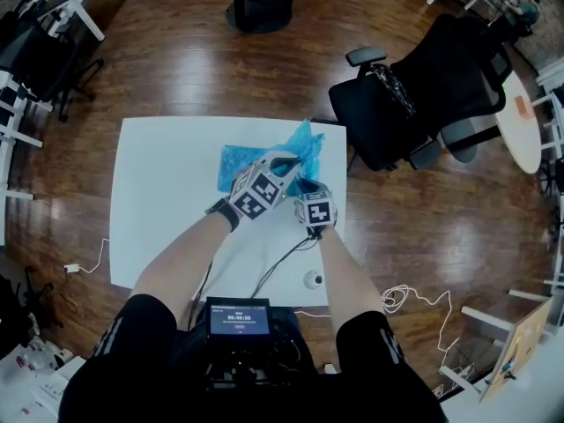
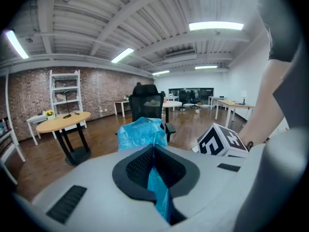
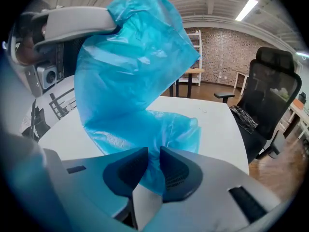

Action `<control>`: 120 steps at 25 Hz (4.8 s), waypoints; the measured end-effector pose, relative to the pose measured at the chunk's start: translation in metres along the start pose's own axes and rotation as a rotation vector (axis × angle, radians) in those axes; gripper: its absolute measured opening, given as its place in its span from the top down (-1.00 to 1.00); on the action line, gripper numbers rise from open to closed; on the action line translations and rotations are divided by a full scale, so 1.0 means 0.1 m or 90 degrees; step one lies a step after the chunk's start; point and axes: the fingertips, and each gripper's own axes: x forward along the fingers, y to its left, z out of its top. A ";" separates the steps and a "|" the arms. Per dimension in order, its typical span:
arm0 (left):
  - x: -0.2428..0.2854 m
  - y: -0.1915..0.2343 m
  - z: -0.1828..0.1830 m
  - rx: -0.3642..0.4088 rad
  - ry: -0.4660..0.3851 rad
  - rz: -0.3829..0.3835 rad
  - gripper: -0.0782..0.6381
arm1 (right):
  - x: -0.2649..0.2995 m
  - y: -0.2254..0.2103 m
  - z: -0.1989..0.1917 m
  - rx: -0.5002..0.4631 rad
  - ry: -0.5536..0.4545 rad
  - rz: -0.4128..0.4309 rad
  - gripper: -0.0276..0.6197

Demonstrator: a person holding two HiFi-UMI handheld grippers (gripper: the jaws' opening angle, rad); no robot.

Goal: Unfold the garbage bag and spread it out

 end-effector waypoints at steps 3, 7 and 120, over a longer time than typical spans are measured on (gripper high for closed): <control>-0.16 0.14 -0.01 -0.012 -0.014 0.024 0.78 | 0.01 -0.03 -0.01 -0.008 0.001 -0.011 0.59; -0.48 0.37 0.13 -0.006 -0.042 0.058 0.78 | 0.05 -0.07 -0.10 -0.009 0.014 -0.020 0.59; -2.98 2.15 -2.81 -0.420 0.188 0.390 -0.25 | 0.17 0.50 0.43 -0.079 -0.015 0.001 0.40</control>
